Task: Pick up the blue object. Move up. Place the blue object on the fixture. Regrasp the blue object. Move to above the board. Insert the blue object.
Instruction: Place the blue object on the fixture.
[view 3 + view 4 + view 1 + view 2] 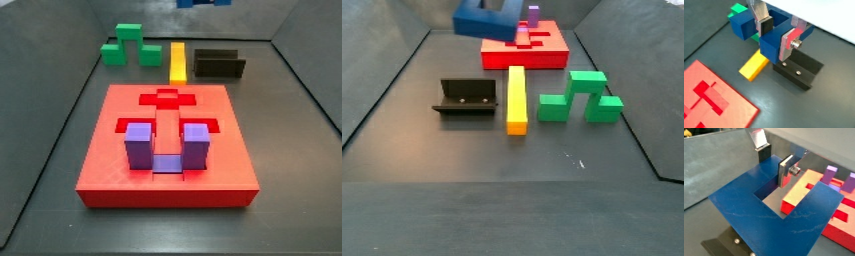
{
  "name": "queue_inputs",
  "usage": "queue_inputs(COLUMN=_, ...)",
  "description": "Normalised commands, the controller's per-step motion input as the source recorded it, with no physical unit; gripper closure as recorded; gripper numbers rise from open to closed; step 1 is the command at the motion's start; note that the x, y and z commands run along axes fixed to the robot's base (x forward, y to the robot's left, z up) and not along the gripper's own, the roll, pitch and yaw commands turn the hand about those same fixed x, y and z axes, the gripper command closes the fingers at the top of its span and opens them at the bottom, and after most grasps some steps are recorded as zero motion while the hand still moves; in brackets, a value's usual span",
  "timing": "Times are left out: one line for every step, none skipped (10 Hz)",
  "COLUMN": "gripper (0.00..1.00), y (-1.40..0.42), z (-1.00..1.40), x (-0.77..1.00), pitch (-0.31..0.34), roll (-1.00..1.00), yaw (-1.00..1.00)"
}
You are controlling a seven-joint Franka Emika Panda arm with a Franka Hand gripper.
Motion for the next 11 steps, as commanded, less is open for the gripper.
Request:
queue_inputs(gripper=1.00, y=-0.01, z=0.04, x=0.15, pitch=0.000, roll=0.00, yaw=-0.01)
queue_inputs(gripper=1.00, y=0.00, z=0.00, x=0.00, pitch=0.000, roll=-0.08, yaw=0.00)
queue_inputs(gripper=1.00, y=0.00, z=-0.02, x=0.23, pitch=0.120, roll=-0.16, yaw=-0.13)
queue_inputs(gripper=1.00, y=0.04, z=0.00, x=0.46, pitch=0.654, roll=-0.33, yaw=-0.37)
queue_inputs(gripper=1.00, y=0.00, z=0.00, x=0.53, pitch=0.589, roll=-0.55, yaw=-0.33)
queue_inputs(gripper=1.00, y=0.00, z=0.00, x=0.63, pitch=0.500, roll=-0.67, yaw=-0.23)
queue_inputs(gripper=1.00, y=0.00, z=-0.08, x=0.67, pitch=0.417, roll=-0.81, yaw=-0.13)
queue_inputs(gripper=1.00, y=0.00, z=-0.06, x=0.74, pitch=0.286, roll=-0.91, yaw=-0.05)
queue_inputs(gripper=1.00, y=0.06, z=-0.06, x=0.73, pitch=0.211, roll=-0.96, yaw=0.00)
queue_inputs(gripper=1.00, y=0.16, z=-0.14, x=0.72, pitch=0.229, roll=-0.89, yaw=0.00)
queue_inputs(gripper=1.00, y=0.29, z=-0.26, x=0.69, pitch=0.329, roll=-0.78, yaw=0.00)
